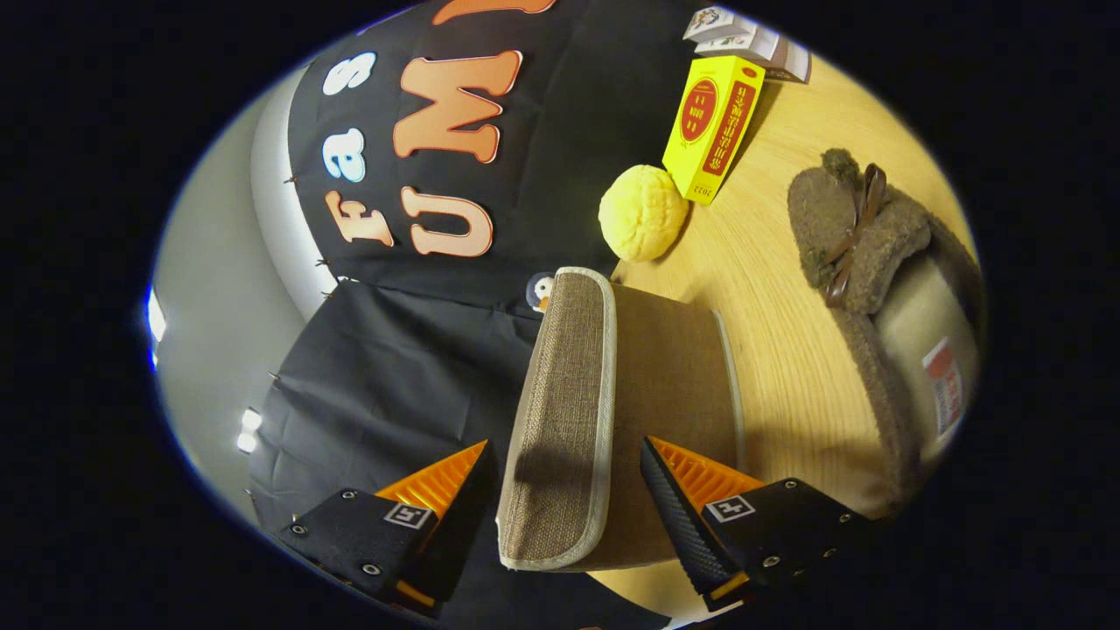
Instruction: Open the storage box then place both shoes into the box .Put the left shoe in first, then the right shoe, with the right side of both shoes facing outward in a uniform manner.
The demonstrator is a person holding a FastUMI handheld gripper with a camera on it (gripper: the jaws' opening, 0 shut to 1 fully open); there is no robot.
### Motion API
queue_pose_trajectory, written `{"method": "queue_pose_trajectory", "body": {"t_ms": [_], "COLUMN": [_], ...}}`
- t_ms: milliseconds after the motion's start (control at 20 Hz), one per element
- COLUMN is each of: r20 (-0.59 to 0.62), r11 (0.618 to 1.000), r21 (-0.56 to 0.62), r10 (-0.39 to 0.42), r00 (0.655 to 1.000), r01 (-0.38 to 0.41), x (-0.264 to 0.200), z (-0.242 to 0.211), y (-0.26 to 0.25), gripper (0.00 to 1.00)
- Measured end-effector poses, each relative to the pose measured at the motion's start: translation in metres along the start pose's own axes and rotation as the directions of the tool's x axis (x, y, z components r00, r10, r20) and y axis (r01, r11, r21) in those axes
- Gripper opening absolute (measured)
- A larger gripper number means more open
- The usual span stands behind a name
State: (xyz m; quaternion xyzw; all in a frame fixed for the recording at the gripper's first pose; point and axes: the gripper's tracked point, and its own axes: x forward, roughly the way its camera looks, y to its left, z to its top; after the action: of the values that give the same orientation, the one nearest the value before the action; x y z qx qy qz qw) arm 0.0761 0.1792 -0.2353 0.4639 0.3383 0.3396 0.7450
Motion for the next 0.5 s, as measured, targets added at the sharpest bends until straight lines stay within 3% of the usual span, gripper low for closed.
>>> {"method": "queue_pose_trajectory", "body": {"t_ms": [300,400,500], "r20": [-0.046,-0.031,-0.014], "r11": [0.997,0.994,0.991], "r21": [0.07,0.101,0.119], "r10": [0.028,0.051,0.065], "r00": [0.999,0.998,0.998], "r01": [-0.025,-0.048,-0.062], "x": [0.005,0.004,0.004], "z": [-0.002,0.004,0.009], "y": [-0.002,0.003,0.006], "gripper": [0.95,0.91,0.79]}}
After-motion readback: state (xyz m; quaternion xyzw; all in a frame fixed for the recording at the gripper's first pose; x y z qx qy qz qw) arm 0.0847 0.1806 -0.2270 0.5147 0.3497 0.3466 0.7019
